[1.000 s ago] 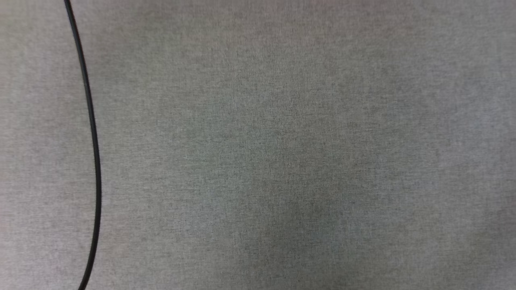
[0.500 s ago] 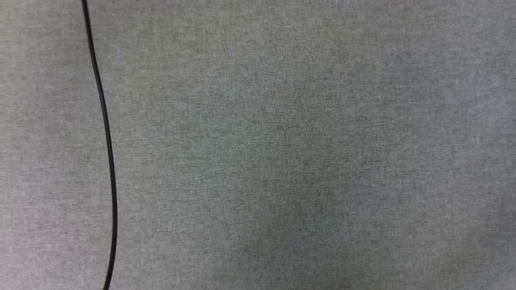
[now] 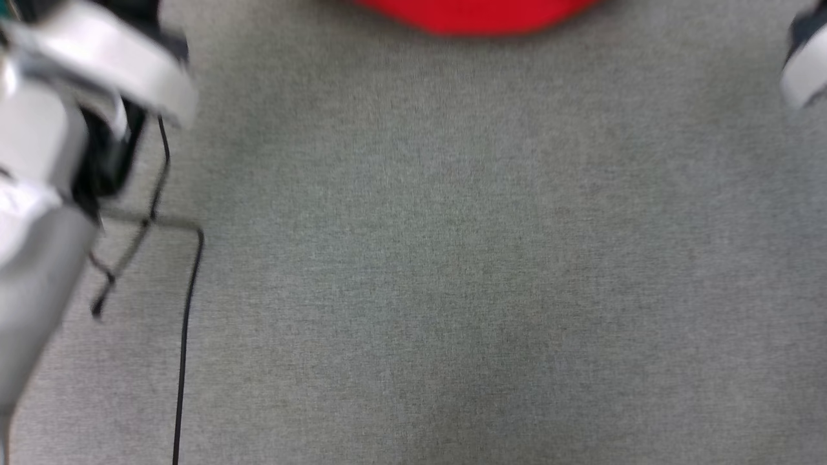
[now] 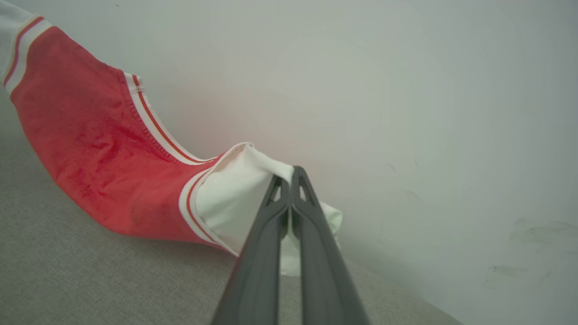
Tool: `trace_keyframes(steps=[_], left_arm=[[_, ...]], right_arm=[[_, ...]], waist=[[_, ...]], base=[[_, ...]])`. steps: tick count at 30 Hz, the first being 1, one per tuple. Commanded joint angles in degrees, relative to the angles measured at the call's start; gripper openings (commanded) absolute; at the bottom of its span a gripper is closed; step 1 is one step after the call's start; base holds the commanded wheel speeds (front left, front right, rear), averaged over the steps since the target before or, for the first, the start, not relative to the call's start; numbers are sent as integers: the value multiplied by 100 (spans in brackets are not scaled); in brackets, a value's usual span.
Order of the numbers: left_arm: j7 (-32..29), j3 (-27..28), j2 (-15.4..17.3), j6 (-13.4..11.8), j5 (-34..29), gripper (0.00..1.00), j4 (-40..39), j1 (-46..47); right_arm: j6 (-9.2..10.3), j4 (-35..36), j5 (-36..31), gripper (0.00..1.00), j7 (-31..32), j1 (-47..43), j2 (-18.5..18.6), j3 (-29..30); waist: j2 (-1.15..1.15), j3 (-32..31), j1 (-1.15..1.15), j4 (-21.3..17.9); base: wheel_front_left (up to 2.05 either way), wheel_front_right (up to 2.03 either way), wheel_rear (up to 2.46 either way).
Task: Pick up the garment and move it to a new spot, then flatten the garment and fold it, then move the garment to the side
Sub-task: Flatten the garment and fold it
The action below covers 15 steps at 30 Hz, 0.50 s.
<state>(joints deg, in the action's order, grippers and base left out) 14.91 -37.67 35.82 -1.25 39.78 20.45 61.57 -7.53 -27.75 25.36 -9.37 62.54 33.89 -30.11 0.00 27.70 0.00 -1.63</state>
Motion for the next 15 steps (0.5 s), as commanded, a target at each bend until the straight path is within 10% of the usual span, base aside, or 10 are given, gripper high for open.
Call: trace_keyframes(steps=[1, 15], left_arm=[[39, 28, 64, -71, 26, 0, -120, -259], [36, 456, -18, -533, 473, 0, -630, -3365]], right_arm=[[9, 87, 38, 0, 34, -254, 20, 44], [8, 986, -6, 0, 305, -3449, -152, 708]], waist=[[0, -213, 0, -14], [0, -1174, 0, 35]], base=[[0, 0, 0], [0, 0, 0]])
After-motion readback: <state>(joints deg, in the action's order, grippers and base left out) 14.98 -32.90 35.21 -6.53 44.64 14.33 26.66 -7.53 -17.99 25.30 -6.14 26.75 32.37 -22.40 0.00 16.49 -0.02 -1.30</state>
